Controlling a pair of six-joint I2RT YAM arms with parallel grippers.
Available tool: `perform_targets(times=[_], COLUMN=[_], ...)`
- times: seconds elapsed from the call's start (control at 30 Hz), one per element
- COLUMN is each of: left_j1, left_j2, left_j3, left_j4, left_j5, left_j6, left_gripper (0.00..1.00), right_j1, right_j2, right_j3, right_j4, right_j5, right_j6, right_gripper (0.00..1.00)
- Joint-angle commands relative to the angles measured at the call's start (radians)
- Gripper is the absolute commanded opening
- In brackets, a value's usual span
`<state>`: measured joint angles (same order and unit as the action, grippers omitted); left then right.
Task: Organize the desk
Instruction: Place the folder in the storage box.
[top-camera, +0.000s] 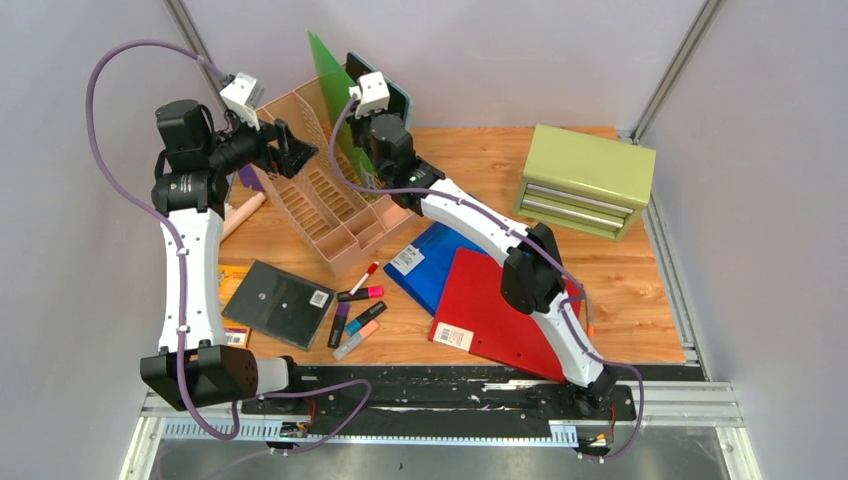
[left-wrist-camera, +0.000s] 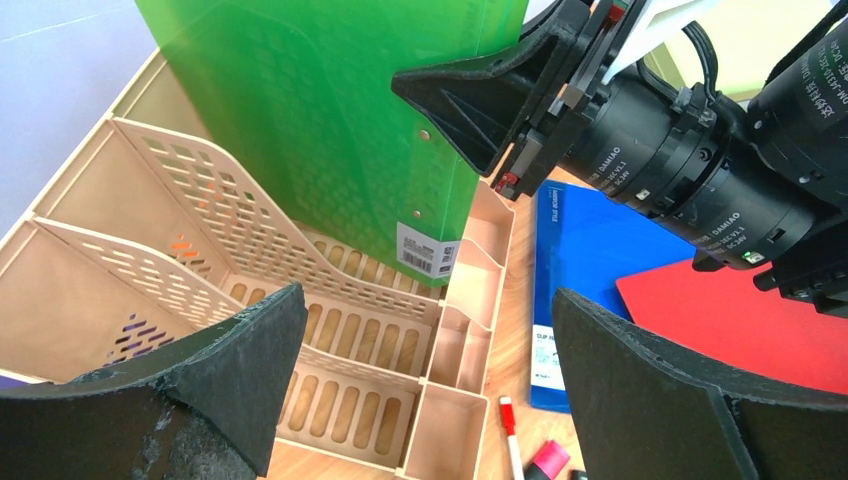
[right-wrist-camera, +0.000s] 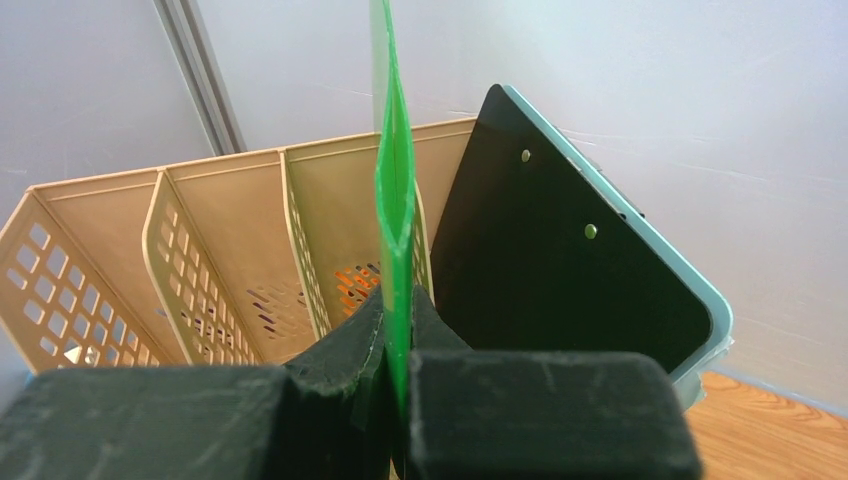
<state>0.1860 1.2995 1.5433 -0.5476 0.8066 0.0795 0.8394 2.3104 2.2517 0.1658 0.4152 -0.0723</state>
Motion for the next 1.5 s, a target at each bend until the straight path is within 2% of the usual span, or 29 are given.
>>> perform_targets(times=[0.0, 0.53, 0.67, 0.77, 0.97, 1.07, 1.2, 1.3, 1.47], left_j1=[0.004, 0.004, 0.004, 0.004, 0.004, 0.004, 0.004, 0.004, -0.077], left_j2=[-0.029, -0.040, -0.040, -0.042, -0.042, -0.043, -0.047, -0.048, -0.048], left_j3=[-0.011, -0.036, -0.045, -0.047, -0.041, -0.044, -0.052, -0.061, -0.092], left_j4=[0.036, 0.044, 0.047, 0.047, 0.032, 0.023, -0.018, -0.063, -0.216], left_j5=[0.019, 0.020, 0.022, 0.023, 0.019, 0.013, 0.009, 0.009, -0.057], left_j6=[-0.013, -0.008, -0.010, -0.007, 0.008, 0.016, 0.044, 0.079, 0.258], left_gripper=[1.00, 1.00, 1.00, 1.00, 1.00, 1.00, 1.00, 1.00, 1.00], right_j1=[-0.001, 0.015, 0.016, 0.015, 0.007, -0.012, -0.056, -0.104, -0.195], right_j2=[0.011, 0.001, 0.003, -0.002, -0.057, -0.106, -0.194, -0.276, -0.405], right_j3=[0.079, -0.069, -0.088, -0.083, -0.080, -0.108, -0.170, -0.213, -0.319], right_j4=[0.065, 0.192, 0.205, 0.162, 0.024, -0.053, -0.154, -0.276, -0.431], right_j5=[0.076, 0.096, 0.089, 0.054, -0.081, -0.177, -0.294, -0.438, -0.669], right_j6=[0.006, -0.087, -0.101, -0.095, -0.093, -0.093, -0.070, -0.054, -0.037], right_gripper=[0.00, 0.00, 0.05, 0.19, 0.75, 0.92, 1.00, 1.00, 1.00])
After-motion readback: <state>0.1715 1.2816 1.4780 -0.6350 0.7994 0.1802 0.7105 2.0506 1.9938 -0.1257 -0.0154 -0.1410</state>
